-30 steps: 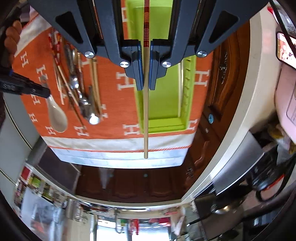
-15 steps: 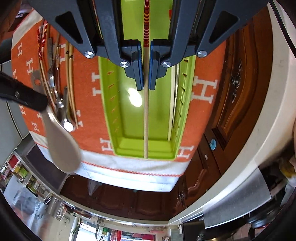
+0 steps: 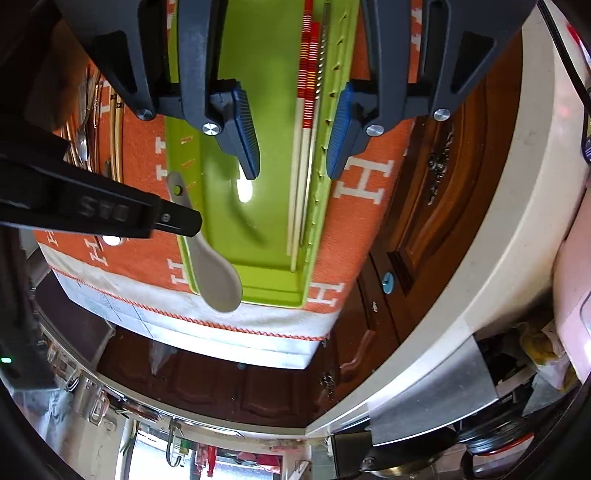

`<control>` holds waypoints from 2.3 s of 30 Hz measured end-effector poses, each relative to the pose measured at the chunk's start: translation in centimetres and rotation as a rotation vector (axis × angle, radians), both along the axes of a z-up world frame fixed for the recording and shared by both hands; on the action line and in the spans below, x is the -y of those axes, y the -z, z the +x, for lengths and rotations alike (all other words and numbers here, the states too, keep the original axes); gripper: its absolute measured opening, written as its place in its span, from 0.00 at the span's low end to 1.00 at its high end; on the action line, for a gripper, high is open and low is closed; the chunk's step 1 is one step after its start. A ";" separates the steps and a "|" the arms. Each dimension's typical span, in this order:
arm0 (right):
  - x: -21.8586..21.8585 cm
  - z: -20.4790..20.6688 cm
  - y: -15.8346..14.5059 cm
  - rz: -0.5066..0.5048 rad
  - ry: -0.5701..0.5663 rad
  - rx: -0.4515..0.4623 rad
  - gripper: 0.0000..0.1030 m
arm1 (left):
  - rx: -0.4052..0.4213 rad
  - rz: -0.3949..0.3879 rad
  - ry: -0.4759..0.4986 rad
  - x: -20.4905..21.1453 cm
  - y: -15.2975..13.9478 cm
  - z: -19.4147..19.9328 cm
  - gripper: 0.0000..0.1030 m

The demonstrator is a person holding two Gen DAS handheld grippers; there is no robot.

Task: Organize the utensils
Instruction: 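Lower the chopstick into the green tray with the left gripper while the right carries the spoon, then lower the white spoon into the green tray and open the right gripper, then grasp a wooden chopstick with the left gripper while the right grasps a red-striped chopstick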

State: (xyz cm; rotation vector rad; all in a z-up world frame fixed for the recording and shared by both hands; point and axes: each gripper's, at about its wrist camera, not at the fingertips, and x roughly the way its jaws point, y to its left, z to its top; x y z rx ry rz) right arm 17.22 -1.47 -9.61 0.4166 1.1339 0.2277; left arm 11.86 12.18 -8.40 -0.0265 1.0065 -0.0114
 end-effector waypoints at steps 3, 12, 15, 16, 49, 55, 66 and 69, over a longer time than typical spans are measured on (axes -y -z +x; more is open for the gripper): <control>-0.9 0.9 0.6 -0.004 -0.037 -0.018 0.09 | 0.001 0.007 -0.004 -0.3 0.0 0.0 0.35; 0.4 -0.1 -0.4 0.007 -0.034 0.007 0.14 | -0.004 0.016 0.009 0.3 -0.3 -0.4 0.35; 1.5 -1.0 -1.2 0.006 -0.038 0.025 0.14 | 0.001 0.023 0.025 1.1 -0.7 -0.7 0.35; 2.0 -1.4 -1.6 -0.005 -0.042 0.035 0.14 | 0.002 0.023 0.030 1.3 -0.9 -0.9 0.35; 20.6 -12.9 -0.7 -0.059 0.063 0.083 0.14 | -0.199 -0.016 0.312 16.4 3.7 -1.7 0.15; 20.7 -12.3 0.8 -0.022 0.033 0.064 0.14 | -0.220 0.009 0.305 16.9 5.0 -0.9 0.15; 18.4 -10.4 3.6 -0.022 -0.054 0.005 0.14 | -0.200 -0.011 0.309 16.9 5.0 0.0 0.16; 18.2 -10.2 4.1 -0.028 -0.054 -0.011 0.13 | -0.215 0.014 0.298 16.8 5.6 0.2 0.20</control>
